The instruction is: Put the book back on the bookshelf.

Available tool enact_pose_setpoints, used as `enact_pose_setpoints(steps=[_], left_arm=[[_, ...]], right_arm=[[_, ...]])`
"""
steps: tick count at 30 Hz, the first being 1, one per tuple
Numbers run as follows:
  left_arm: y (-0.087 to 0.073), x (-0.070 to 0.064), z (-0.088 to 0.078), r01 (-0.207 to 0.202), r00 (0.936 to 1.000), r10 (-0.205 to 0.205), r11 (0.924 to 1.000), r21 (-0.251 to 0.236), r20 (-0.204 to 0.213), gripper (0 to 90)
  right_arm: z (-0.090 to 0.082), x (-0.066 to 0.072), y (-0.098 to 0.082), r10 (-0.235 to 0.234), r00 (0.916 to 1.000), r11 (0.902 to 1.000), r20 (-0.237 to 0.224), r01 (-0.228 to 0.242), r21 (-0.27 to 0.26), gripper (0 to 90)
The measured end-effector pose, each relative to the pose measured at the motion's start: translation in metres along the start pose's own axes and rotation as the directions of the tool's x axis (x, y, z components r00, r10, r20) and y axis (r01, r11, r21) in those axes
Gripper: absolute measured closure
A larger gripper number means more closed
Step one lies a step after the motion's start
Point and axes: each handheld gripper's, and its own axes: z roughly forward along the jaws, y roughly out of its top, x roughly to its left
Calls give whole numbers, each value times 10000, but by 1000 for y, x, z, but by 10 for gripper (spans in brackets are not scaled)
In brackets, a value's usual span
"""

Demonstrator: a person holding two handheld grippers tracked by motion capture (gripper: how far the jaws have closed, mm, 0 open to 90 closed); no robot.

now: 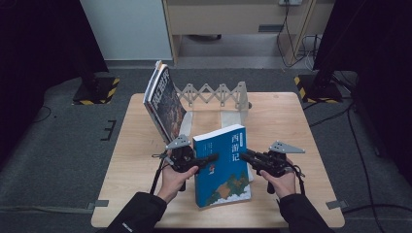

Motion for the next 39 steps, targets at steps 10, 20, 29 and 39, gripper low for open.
enact_pose_setpoints(steps=[10, 20, 29, 39], left_arm=[[-3, -7, 7, -333, 9994, 336, 9991, 263, -100, 580], [5, -6, 0, 361, 9993, -353, 9975, 611, -129, 603], [22, -14, -14, -16, 9998, 35, 9958, 915, -204, 607], [42, -20, -34, -58, 9993, 79, 9983, 575, -358, 608]], right_arm=[[1, 3, 1, -141, 9997, 9999, -200, 141, 20, 701], [1, 0, 0, 2, 9991, 9999, -429, -9, -146, 614], [-4, -13, -3, 366, 9992, 9993, 179, -367, 43, 481], [-12, -34, -10, 7, 9745, 9938, 2242, -257, 1085, 379]])
